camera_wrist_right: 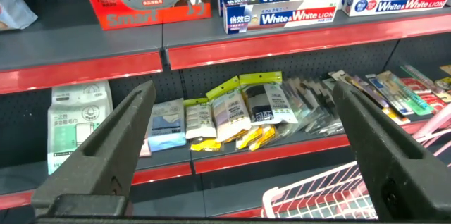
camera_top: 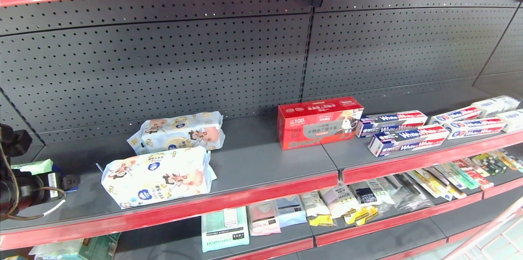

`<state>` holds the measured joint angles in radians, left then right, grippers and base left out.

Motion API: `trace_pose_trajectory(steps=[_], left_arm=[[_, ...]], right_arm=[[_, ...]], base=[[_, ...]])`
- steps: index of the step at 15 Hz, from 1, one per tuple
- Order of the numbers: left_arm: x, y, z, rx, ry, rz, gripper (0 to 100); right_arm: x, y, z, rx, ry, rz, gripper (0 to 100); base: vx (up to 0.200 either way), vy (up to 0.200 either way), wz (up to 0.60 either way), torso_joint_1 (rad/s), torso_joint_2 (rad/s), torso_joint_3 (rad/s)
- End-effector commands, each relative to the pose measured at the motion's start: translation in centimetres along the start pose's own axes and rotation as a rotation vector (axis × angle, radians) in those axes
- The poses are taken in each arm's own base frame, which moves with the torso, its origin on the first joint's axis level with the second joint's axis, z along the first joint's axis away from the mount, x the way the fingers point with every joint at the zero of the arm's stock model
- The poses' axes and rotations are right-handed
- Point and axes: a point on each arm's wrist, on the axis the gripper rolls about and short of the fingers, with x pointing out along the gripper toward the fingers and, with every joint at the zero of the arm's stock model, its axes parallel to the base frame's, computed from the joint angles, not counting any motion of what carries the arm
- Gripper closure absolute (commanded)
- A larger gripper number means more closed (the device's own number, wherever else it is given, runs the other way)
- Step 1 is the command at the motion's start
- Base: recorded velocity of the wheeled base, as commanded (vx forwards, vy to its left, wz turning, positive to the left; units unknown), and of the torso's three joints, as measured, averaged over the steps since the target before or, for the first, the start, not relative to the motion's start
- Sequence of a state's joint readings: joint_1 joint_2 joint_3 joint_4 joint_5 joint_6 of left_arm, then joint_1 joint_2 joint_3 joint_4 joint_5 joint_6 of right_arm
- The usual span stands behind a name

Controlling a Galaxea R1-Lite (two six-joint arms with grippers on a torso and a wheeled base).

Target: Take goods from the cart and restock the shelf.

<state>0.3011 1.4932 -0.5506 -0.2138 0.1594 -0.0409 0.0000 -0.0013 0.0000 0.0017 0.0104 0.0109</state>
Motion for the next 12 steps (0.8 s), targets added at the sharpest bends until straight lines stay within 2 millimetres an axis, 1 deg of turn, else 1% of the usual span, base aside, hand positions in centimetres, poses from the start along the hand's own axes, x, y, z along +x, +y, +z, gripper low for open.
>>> trace_pose_trajectory(steps=[1,5,12], left_arm=[[1.2,-0.8,0.0,0.018,0.013,-0.024,0],[2.2,-1.6,0.3,0.034,0.004,-0.043,0],[2.3,-3.2,0.0,0.075,0.014,-0.088,0]], right_arm=[[0.0,0.0,0.0,0.000,0.001,0.000,0],[0.0,0.0,0.0,0.000,0.001,0.000,0],[0.0,0.0,0.0,0.000,0.001,0.000,0]], base=[[0.000,0.000,0.00,0.000,0.00,0.000],[0.000,0.000,0.00,0.000,0.00,0.000],[0.000,0.000,0.00,0.000,0.00,0.000]])
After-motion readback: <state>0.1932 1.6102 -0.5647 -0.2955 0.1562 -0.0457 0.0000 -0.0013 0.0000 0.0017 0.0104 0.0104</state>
